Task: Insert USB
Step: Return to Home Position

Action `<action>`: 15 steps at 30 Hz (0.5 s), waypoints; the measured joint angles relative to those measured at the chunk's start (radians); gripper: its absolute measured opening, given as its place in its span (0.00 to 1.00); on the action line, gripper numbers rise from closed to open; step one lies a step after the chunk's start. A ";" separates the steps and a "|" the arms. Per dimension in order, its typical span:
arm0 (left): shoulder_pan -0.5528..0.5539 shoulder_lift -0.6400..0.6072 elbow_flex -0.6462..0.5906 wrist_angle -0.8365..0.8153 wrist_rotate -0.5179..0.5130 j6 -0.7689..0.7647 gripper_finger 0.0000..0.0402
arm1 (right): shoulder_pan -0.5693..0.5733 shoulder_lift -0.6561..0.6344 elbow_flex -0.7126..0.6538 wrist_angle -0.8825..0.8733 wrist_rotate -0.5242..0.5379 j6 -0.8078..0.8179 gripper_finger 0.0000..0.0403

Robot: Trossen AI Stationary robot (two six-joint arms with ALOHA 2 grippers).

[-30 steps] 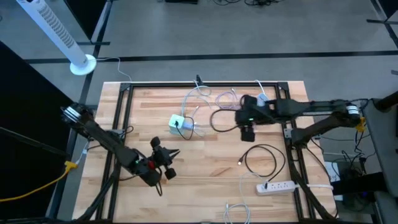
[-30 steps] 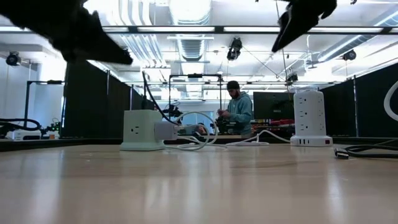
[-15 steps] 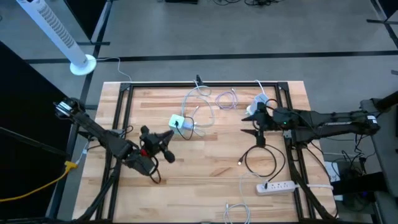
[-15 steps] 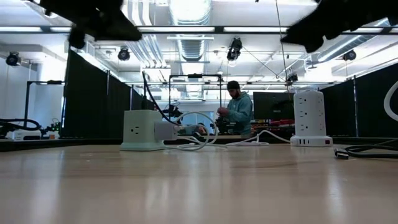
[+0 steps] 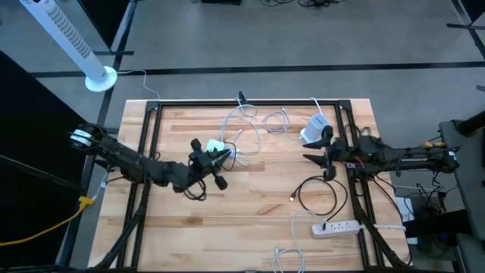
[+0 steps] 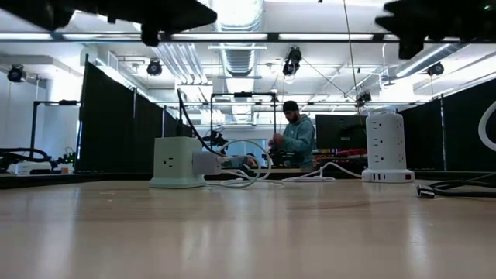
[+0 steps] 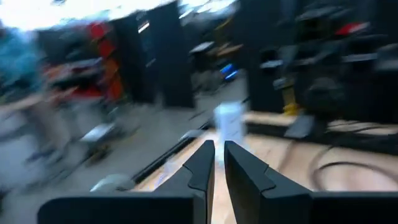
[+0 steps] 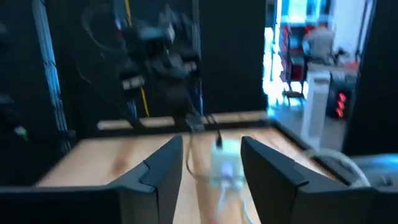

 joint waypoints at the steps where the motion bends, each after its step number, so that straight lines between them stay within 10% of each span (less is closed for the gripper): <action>1: 0.004 -0.006 -0.030 0.052 0.050 0.017 0.06 | 0.000 -0.032 -0.002 -0.008 -0.006 -0.009 0.35; 9: 0.238 0.018 -0.307 0.444 0.669 -0.270 0.06 | -0.001 -0.274 -0.012 -0.155 0.101 -0.063 0.25; 15: 0.372 0.054 -0.320 0.452 0.689 -0.267 0.06 | -0.001 -0.297 -0.031 -0.305 0.255 0.050 0.19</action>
